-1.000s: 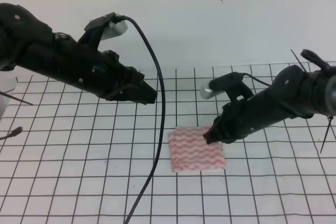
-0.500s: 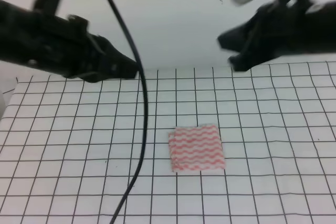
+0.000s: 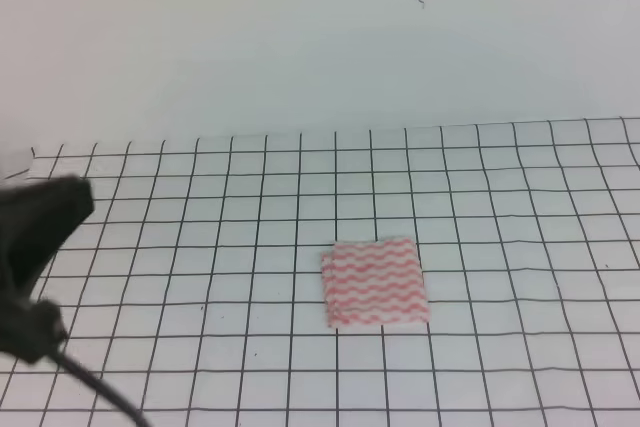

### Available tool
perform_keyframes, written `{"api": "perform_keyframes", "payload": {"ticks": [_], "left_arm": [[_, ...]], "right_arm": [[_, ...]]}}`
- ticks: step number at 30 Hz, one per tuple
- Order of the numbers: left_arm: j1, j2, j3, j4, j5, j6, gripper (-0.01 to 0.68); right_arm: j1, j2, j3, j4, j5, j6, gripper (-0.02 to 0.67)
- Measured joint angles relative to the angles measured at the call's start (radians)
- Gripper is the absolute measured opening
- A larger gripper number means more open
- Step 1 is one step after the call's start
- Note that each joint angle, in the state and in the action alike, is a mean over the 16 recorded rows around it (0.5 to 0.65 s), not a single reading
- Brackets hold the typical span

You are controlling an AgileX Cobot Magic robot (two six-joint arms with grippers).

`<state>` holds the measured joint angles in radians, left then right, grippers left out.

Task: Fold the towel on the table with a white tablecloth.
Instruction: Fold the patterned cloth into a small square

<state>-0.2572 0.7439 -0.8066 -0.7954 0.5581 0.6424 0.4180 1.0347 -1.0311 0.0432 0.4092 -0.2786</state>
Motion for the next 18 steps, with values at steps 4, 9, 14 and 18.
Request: {"api": "perform_keyframes", "payload": {"ticks": [4,9,14,18], "left_arm": [[-0.002,-0.093,0.131,-0.047,-0.077,0.010,0.001],[-0.004,-0.137,0.215,-0.109,-0.098,0.023,0.001],[-0.006,-0.143,0.234,-0.141,-0.075,0.033,0.001],[-0.007,-0.143,0.238,-0.157,-0.071,0.036,0.000]], "right_arm": [[0.000,-0.119,0.167,-0.063,-0.078,0.098,0.003],[0.000,-0.234,0.362,-0.080,-0.173,0.152,0.002],[0.000,-0.291,0.488,-0.072,-0.214,0.164,0.001],[0.000,-0.308,0.531,-0.060,-0.226,0.165,0.000]]}}
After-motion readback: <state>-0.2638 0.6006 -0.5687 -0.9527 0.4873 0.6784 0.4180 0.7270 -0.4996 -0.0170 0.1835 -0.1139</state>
